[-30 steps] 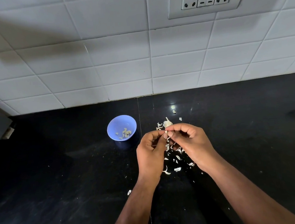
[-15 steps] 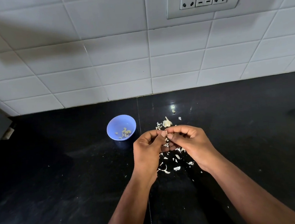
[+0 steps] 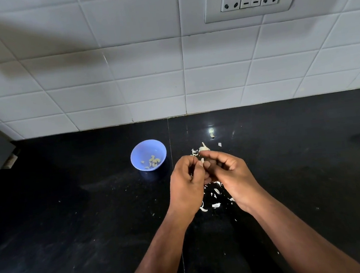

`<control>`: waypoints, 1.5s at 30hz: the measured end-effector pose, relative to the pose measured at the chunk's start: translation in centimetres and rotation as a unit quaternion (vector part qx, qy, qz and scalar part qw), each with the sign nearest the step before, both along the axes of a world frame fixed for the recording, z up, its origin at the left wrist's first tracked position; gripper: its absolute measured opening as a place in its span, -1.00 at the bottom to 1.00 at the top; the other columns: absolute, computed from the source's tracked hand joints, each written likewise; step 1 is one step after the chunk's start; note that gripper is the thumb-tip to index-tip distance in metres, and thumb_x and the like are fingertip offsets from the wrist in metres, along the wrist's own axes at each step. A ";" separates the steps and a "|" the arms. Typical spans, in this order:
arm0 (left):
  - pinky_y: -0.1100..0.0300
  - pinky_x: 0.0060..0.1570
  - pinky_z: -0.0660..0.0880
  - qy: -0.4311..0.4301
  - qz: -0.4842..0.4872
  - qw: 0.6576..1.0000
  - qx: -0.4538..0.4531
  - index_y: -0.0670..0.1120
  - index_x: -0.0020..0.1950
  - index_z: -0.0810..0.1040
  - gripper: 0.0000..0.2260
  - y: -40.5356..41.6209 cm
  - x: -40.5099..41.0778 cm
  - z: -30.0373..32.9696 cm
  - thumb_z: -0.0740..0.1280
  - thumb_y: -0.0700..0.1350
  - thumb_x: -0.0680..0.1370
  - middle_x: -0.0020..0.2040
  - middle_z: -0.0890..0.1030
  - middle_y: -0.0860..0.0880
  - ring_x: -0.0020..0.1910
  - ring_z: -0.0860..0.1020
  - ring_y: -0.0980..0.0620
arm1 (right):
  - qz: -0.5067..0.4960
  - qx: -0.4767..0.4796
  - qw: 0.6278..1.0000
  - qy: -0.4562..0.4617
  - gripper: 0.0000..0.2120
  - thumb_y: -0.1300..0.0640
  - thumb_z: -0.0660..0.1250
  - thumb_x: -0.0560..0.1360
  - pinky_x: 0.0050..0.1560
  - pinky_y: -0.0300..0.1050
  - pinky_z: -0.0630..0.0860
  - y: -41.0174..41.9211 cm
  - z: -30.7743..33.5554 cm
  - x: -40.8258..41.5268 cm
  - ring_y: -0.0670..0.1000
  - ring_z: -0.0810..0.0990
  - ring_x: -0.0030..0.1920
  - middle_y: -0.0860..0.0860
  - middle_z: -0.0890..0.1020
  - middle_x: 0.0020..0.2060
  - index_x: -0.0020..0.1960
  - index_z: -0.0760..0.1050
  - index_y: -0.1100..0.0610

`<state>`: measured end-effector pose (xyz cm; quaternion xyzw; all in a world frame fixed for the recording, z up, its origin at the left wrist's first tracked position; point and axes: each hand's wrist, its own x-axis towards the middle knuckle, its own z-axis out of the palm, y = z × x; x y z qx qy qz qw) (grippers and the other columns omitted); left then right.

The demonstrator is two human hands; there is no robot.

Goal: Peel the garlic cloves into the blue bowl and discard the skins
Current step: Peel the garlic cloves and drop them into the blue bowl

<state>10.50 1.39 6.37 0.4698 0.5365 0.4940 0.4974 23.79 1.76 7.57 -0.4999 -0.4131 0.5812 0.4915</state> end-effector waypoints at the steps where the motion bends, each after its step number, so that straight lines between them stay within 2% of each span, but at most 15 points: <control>1: 0.11 -0.08 0.67 0.001 0.006 1.000 0.007 -0.11 0.01 0.56 -0.93 -0.2 0.0 0.0 0.31 -0.17 0.68 -0.04 0.69 -0.13 -0.13 0.71 0.02 | -0.006 -0.001 1.000 0.001 -0.69 0.40 0.30 0.64 -0.08 -0.14 0.68 0.1 -0.1 0.0 0.04 0.72 -0.12 0.20 0.73 0.01 0.26 0.67 0.13; 3: 0.21 -0.11 0.60 0.001 0.030 0.999 0.013 -0.14 0.06 0.56 -0.91 -0.6 0.0 0.1 0.28 -0.27 0.69 -0.02 0.70 -0.06 -0.14 0.69 0.10 | -0.012 0.004 1.000 -0.002 -0.72 0.33 0.33 0.65 -0.05 -0.15 0.67 0.3 -0.2 0.2 0.01 0.71 -0.14 0.17 0.74 -0.04 0.26 0.68 0.09; 7: 0.00 0.07 0.64 -0.022 0.075 0.997 -0.022 -0.08 0.00 0.59 -0.94 -0.5 -0.4 -0.2 0.43 -0.21 0.64 -0.05 0.73 0.00 -0.12 0.65 0.08 | -0.013 0.010 1.000 0.011 -0.75 0.28 0.37 0.64 0.03 -0.06 0.67 0.4 -0.5 0.6 0.03 0.69 -0.12 0.12 0.74 -0.06 0.22 0.71 0.06; 9: 0.00 0.10 0.65 -0.022 0.095 0.995 -0.031 -0.05 -0.04 0.62 -0.92 -0.4 -0.7 -0.2 0.49 -0.17 0.61 -0.08 0.74 0.01 -0.09 0.68 0.07 | -0.011 0.009 1.000 0.024 -0.77 0.28 0.39 0.62 0.01 -0.04 0.66 0.4 -0.5 0.6 0.06 0.69 -0.10 0.13 0.74 -0.03 0.20 0.71 0.07; 14: 0.27 -0.08 0.59 -0.043 0.135 0.990 -0.026 -0.08 -0.06 0.64 -0.84 0.2 -1.0 0.6 0.61 -0.17 0.50 -0.20 0.71 0.03 -0.20 0.64 0.12 | 0.005 0.017 1.000 0.014 -0.74 0.28 0.38 0.62 0.04 -0.03 0.68 0.3 -0.4 0.9 0.04 0.69 -0.08 0.10 0.75 -0.02 0.21 0.72 0.05; 17: 0.28 -0.13 0.56 -0.067 0.111 0.991 -0.025 -0.06 0.01 0.70 -0.97 0.3 -1.0 1.0 0.51 -0.13 0.59 -0.21 0.70 0.03 -0.24 0.60 0.13 | 0.012 0.034 0.999 -0.016 -0.73 0.30 0.35 0.64 0.05 -0.07 0.68 0.3 -0.3 0.9 0.00 0.69 -0.10 0.06 0.75 -0.02 0.24 0.70 0.07; 19: 0.26 -0.16 0.55 -0.085 0.079 0.992 -0.039 -0.06 0.05 0.72 -0.93 0.3 -1.0 1.1 0.46 -0.08 0.63 -0.23 0.67 0.01 -0.29 0.54 0.12 | 0.019 0.046 0.998 -0.040 -0.74 0.30 0.35 0.64 0.06 -0.05 0.69 0.3 -0.2 0.9 -0.01 0.68 -0.11 0.06 0.75 -0.03 0.24 0.69 0.10; 22: 0.21 -0.15 0.58 -0.113 0.033 0.990 -0.074 -0.10 0.07 0.74 -0.87 0.4 -0.9 1.2 0.50 -0.07 0.60 -0.19 0.70 -0.02 -0.28 0.55 0.09 | 0.026 0.063 0.995 -0.072 -0.77 0.29 0.37 0.63 0.04 -0.03 0.69 0.4 0.0 1.0 -0.01 0.69 -0.13 0.08 0.76 -0.01 0.21 0.71 0.12; 27: 0.17 -0.14 0.61 -0.125 0.033 0.984 -0.122 -0.14 0.05 0.74 -0.82 0.8 -0.9 1.1 0.59 -0.09 0.51 -0.19 0.71 -0.01 -0.29 0.55 0.09 | 0.019 0.089 0.987 -0.133 -0.82 0.28 0.42 0.61 -0.04 -0.02 0.69 0.7 0.0 1.6 0.02 0.67 -0.21 0.02 0.76 -0.04 0.12 0.74 0.10; 31: 0.14 -0.16 0.62 -0.144 0.003 0.977 -0.157 -0.11 0.08 0.75 -0.85 1.0 -0.9 0.9 0.57 -0.11 0.54 -0.15 0.67 -0.08 -0.26 0.56 0.10 | 0.020 0.102 0.986 -0.132 -0.84 0.28 0.43 0.59 -0.09 -0.06 0.66 0.7 0.0 1.7 0.02 0.66 -0.20 0.03 0.76 -0.07 0.10 0.72 0.09; 34: 0.16 -0.20 0.60 -0.181 -0.006 0.970 -0.163 -0.17 0.05 0.75 -0.91 0.9 -0.8 1.0 0.52 -0.20 0.57 -0.15 0.68 -0.10 -0.26 0.56 0.08 | 0.003 0.103 0.987 -0.126 -0.83 0.25 0.44 0.60 -0.06 0.08 0.64 0.8 -0.4 1.5 0.04 0.66 -0.20 0.08 0.71 -0.18 0.14 0.60 0.04; 37: 0.14 -0.16 0.62 -0.118 0.020 0.985 -0.128 -0.13 -0.02 0.74 -0.99 0.8 -0.6 0.7 0.52 -0.21 0.58 -0.16 0.71 -0.05 -0.24 0.59 0.06 | -0.008 0.100 0.985 -0.142 -0.77 0.21 0.43 0.60 0.03 0.30 0.60 1.1 -1.1 1.2 0.08 0.64 -0.19 0.06 0.70 -0.18 0.12 0.51 -0.09; 41: 0.17 -0.07 0.65 0.038 0.052 0.997 -0.044 0.02 -0.04 0.69 -0.93 0.6 0.1 0.0 0.50 -0.14 0.61 -0.13 0.74 0.09 -0.16 0.69 0.12 | -0.020 0.113 0.972 -0.207 -0.75 0.24 0.40 0.61 0.05 0.07 0.62 0.9 -1.2 0.5 -0.07 0.66 -0.13 -0.07 0.70 -0.12 0.11 0.52 -0.11; 43: 0.22 -0.09 0.62 0.040 0.067 0.997 -0.029 0.03 -0.03 0.67 -0.92 0.3 0.5 0.0 0.49 -0.14 0.61 -0.13 0.73 0.11 -0.18 0.67 0.16 | -0.020 0.111 0.970 -0.214 -0.76 0.26 0.36 0.63 0.11 -0.09 0.62 0.6 -1.0 0.2 -0.14 0.68 0.00 -0.16 0.69 -0.05 0.13 0.59 -0.08; 45: 0.14 -0.06 0.64 0.014 0.082 0.996 -0.039 0.01 -0.01 0.68 -0.96 0.3 0.7 -0.2 0.49 -0.12 0.61 -0.12 0.74 0.06 -0.20 0.66 0.13 | -0.008 0.104 0.973 -0.208 -0.75 0.27 0.36 0.63 0.22 -0.15 0.60 0.4 -0.8 0.1 -0.17 0.67 0.14 -0.20 0.71 0.04 0.16 0.66 -0.04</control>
